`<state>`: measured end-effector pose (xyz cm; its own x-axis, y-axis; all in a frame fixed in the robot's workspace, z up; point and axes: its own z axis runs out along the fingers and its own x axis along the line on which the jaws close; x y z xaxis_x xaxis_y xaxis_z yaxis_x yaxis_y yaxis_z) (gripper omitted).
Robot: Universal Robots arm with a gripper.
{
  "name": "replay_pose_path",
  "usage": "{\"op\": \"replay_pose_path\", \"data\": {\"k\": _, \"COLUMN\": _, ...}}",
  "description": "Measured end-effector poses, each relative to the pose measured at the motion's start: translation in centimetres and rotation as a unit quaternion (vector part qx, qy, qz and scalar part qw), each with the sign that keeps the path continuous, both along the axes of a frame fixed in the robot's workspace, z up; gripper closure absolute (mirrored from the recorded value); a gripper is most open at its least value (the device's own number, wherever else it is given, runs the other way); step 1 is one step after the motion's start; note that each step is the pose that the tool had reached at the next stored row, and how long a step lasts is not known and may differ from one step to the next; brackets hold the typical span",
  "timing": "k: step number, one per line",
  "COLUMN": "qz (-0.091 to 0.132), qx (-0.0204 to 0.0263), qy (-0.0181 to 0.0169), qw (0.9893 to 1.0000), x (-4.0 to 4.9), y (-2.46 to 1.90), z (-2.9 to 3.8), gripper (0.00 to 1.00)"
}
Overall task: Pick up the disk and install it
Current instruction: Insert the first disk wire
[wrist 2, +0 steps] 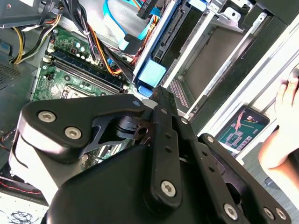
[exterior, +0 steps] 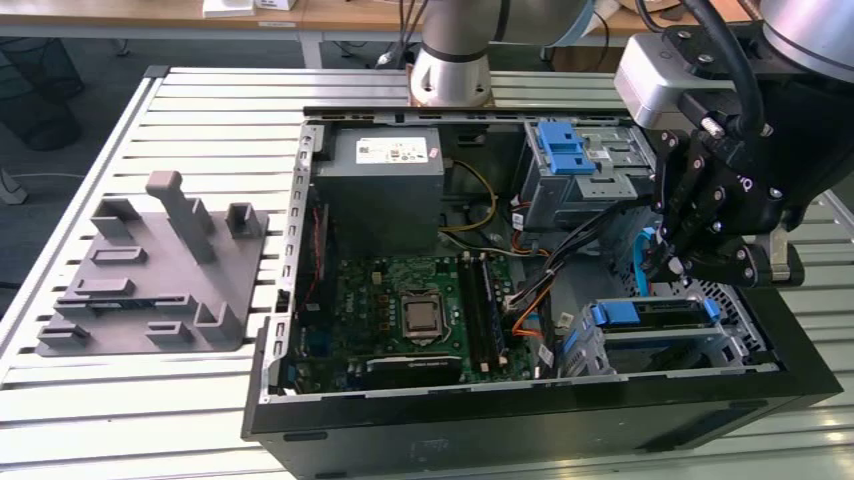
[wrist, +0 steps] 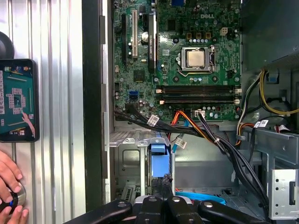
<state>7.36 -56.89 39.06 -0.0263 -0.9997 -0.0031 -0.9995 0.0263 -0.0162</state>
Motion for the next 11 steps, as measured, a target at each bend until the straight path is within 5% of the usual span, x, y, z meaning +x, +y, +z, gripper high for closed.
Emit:
{"op": "replay_pose_path", "data": {"k": 4, "qz": 0.0, "qx": 0.0001, "qy": 0.0, "qw": 1.0, "x": 0.48, "y": -0.01, "z": -0.02, "gripper": 0.89}}
{"op": "replay_pose_path", "data": {"k": 11, "qz": 0.0, "qx": 0.0, "qy": 0.0, "qw": 1.0, "x": 2.76, "y": 0.06, "z": -0.33, "gripper": 0.89}}
